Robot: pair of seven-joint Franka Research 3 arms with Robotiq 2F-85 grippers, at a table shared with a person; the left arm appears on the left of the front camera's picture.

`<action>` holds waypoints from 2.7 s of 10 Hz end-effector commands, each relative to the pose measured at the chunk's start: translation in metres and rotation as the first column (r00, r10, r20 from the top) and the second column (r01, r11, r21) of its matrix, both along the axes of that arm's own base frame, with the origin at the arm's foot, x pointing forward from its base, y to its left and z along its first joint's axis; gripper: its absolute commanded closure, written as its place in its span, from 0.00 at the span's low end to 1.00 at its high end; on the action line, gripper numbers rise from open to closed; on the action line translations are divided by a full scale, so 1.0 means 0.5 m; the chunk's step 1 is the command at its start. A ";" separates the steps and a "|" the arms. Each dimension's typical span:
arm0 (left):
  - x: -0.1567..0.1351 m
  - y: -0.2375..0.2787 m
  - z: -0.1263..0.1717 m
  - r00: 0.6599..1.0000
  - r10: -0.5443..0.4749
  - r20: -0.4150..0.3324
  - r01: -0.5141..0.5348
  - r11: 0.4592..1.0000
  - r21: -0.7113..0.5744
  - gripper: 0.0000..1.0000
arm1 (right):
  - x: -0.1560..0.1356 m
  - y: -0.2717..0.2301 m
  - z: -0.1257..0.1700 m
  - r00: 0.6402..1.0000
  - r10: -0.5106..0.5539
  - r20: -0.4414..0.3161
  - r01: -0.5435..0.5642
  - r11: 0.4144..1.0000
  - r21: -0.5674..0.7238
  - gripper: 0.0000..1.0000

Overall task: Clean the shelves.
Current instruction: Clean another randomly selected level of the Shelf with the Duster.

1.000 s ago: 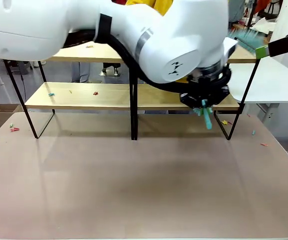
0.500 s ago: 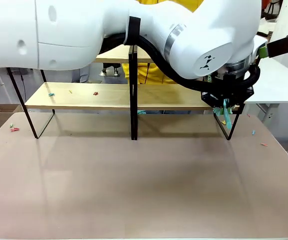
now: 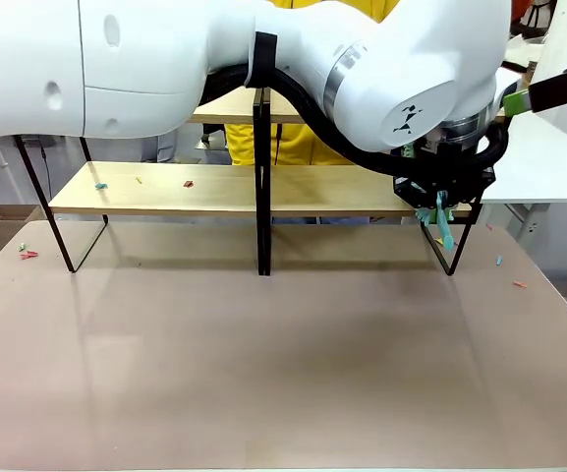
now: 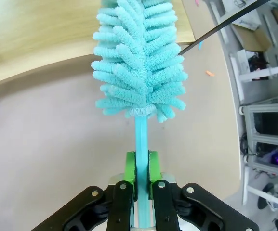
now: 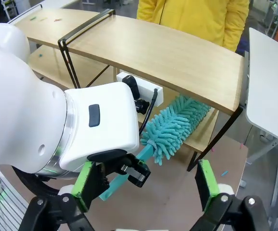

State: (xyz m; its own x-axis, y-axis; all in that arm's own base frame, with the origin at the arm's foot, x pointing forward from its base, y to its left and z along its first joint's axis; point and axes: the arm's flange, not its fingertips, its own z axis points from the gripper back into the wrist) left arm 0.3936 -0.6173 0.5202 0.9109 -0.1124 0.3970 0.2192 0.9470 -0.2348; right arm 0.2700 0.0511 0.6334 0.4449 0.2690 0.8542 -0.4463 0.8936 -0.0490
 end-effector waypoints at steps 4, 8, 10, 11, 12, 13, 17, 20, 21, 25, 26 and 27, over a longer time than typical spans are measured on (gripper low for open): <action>0.018 -0.012 -0.007 0.997 0.035 -0.070 -0.037 0.999 -0.022 0.88 | 0.001 0.001 0.000 1.000 0.000 -0.001 0.000 1.000 0.000 0.00; 0.038 -0.012 -0.018 0.955 -0.160 -0.251 0.134 0.984 -0.114 0.88 | 0.001 0.001 0.000 1.000 0.000 -0.001 0.000 1.000 0.000 0.00; 0.046 -0.001 -0.011 0.936 -0.266 -0.231 0.196 0.938 -0.287 0.88 | 0.001 0.001 0.000 1.000 0.000 -0.001 0.000 1.000 0.000 0.00; 0.053 0.011 -0.003 0.941 -0.301 -0.155 0.220 0.892 -0.395 0.88 | 0.001 0.001 0.000 1.000 0.000 -0.001 0.000 1.000 0.000 0.00; 0.054 0.018 0.002 0.950 -0.294 -0.103 0.227 0.880 -0.418 0.88 | 0.001 0.001 0.000 1.000 0.000 -0.001 0.000 1.000 0.000 0.00; 0.049 0.019 0.004 0.955 -0.282 -0.094 0.221 0.886 -0.408 0.88 | 0.001 0.001 0.000 1.000 0.000 -0.001 0.000 1.000 0.000 0.00; 0.016 0.065 0.041 0.965 -0.261 -0.016 0.238 0.903 -0.356 0.88 | 0.001 0.001 0.000 1.000 0.000 -0.001 0.000 1.000 0.000 0.00; -0.060 0.202 0.073 0.949 -0.296 -0.105 0.265 0.933 -0.243 0.88 | 0.001 0.001 0.000 1.000 0.000 -0.001 0.000 1.000 0.000 0.00; -0.080 0.248 0.074 0.955 -0.272 -0.120 0.249 0.953 -0.176 0.88 | 0.001 0.001 0.000 1.000 0.000 -0.001 0.000 1.000 0.000 0.00; -0.184 0.533 0.147 0.936 -0.340 -0.087 0.332 0.939 -0.094 0.88 | 0.001 0.001 0.000 1.000 0.000 -0.001 0.000 1.000 0.000 0.00; -0.202 0.624 0.175 0.960 -0.278 0.006 0.277 0.954 -0.118 0.88 | 0.001 0.001 0.000 1.000 0.000 -0.001 0.000 1.000 0.000 0.00; -0.220 0.707 0.208 0.968 -0.239 0.080 0.249 0.954 -0.168 0.88 | 0.001 0.001 0.000 1.000 0.000 -0.001 0.000 1.000 0.000 0.00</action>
